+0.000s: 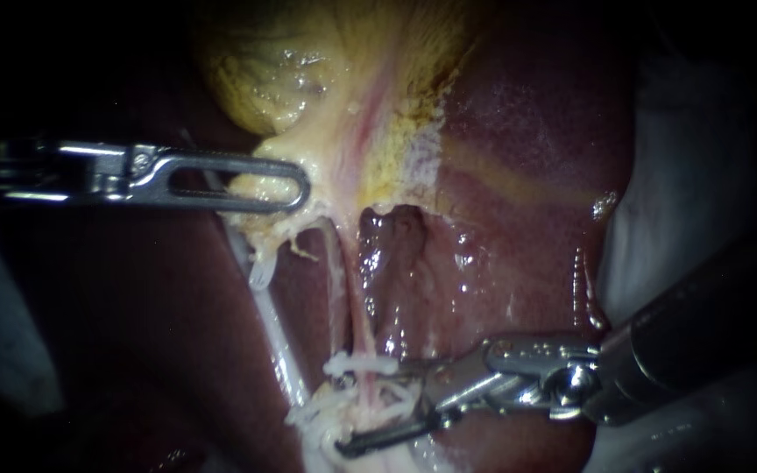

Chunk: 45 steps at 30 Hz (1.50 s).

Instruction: Clipping second clip right tube

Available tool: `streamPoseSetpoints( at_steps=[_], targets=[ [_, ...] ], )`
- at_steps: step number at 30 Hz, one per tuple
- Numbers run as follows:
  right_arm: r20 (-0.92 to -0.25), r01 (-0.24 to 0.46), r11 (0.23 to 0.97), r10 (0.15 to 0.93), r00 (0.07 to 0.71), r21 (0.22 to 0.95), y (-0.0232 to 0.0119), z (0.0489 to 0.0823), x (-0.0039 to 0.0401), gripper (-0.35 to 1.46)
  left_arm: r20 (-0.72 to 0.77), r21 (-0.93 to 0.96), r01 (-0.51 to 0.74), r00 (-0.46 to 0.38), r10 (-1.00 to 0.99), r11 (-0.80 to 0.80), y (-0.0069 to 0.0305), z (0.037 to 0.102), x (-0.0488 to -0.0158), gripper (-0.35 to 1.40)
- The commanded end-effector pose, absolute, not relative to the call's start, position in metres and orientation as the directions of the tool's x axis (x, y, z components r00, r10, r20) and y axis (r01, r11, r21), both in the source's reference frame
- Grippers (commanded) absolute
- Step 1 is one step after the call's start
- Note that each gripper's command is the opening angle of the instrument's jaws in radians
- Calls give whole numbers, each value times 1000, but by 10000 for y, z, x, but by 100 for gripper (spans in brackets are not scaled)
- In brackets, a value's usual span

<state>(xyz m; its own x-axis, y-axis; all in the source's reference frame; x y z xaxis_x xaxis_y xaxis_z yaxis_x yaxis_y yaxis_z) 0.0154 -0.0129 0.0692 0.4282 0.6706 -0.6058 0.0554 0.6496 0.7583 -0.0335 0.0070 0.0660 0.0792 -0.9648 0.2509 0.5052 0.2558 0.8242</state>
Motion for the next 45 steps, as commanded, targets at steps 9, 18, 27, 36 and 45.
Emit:
streamPoseSetpoints(
  at_steps=[9, 18, 27, 36, 45],
  targets=[
    [-605, 55, 649, 671, 428, 759, -128, 692, 154, 49, 251, 824, 505, 79, -965, 256, 70, 660, -335, -35],
    [-604, 55, 648, 672, 428, 759, -127, 691, 154, 49, 251, 824, 505, 79, -965, 256, 70, 660, -335, -35],
    [-601, 50, 646, 677, 425, 762, -120, 686, 154, 49, 251, 824, 505, 79, -965, 256, 69, 659, -335, -35],
    [-596, 37, 642, 687, 416, 766, -107, 676, 152, 50, 251, 824, 505, 79, -965, 256, 69, 659, -335, -35],
    [-608, 36, 653, 682, 408, 756, -94, 666, 149, 50, 251, 824, 505, 79, -965, 256, 69, 659, -335, -35]
  ],
)
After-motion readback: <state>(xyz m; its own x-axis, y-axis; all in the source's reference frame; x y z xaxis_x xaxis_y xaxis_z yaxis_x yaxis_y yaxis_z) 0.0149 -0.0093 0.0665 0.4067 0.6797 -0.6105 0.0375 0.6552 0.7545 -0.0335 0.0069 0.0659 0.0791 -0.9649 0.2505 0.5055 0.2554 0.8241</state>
